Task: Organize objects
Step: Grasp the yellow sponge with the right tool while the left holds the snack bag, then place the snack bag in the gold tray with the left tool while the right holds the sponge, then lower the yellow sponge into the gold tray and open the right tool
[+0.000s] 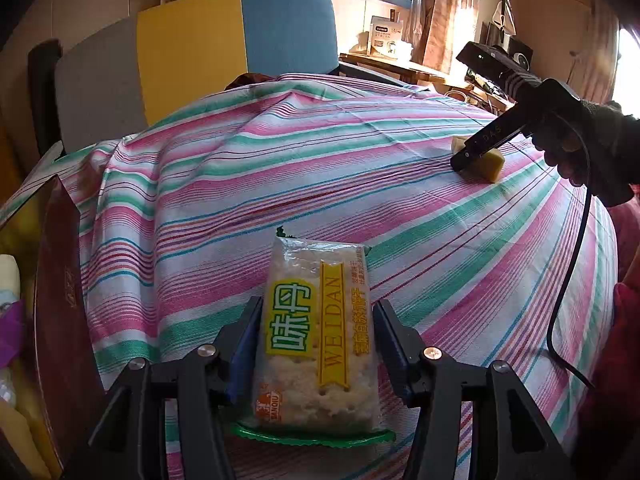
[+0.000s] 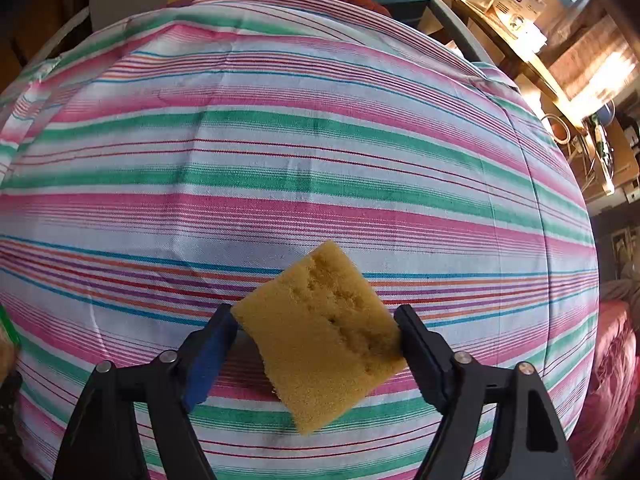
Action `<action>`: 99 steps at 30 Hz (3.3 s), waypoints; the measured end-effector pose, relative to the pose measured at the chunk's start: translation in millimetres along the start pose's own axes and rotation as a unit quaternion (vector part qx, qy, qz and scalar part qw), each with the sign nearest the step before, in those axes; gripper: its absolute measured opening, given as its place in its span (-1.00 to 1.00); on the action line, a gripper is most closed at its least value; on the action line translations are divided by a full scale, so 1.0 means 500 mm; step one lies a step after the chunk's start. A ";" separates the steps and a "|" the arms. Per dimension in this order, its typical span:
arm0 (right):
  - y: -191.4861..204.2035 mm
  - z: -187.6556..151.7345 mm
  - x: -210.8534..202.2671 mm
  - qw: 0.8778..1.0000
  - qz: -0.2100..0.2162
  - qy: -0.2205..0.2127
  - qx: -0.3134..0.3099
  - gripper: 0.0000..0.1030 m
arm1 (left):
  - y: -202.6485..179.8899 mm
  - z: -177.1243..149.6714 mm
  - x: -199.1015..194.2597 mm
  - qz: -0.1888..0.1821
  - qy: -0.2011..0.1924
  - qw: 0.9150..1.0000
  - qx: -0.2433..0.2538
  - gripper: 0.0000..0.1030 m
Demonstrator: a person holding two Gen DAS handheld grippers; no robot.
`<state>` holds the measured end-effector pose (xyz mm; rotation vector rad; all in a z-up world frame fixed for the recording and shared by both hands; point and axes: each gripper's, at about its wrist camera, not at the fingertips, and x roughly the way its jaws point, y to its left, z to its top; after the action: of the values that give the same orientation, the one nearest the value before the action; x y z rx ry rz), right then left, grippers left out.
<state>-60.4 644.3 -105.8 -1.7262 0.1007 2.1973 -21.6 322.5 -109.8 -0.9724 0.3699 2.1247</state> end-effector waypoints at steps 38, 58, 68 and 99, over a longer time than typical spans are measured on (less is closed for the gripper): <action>0.198 -0.153 -0.058 0.996 0.062 -0.061 0.037 0.24 | 0.123 0.007 -0.307 0.122 -0.069 0.984 -0.111 -0.08; 0.241 -0.161 -0.060 0.996 0.034 -0.076 0.010 0.23 | 0.291 -0.064 -0.368 0.197 -0.070 0.956 -0.208 -0.08; 0.252 -0.175 -0.082 0.997 0.025 -0.080 0.001 0.23 | 0.353 -0.088 -0.326 0.222 -0.042 0.946 -0.231 -0.08; 0.250 -0.161 -0.082 0.996 0.006 -0.085 -0.015 0.19 | 0.393 -0.114 -0.293 0.250 -0.024 0.940 -0.230 0.35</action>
<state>-16.0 496.4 -106.9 -1.5498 0.0366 2.3533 -75.0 84.3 -48.4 -1.1739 0.0937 2.7754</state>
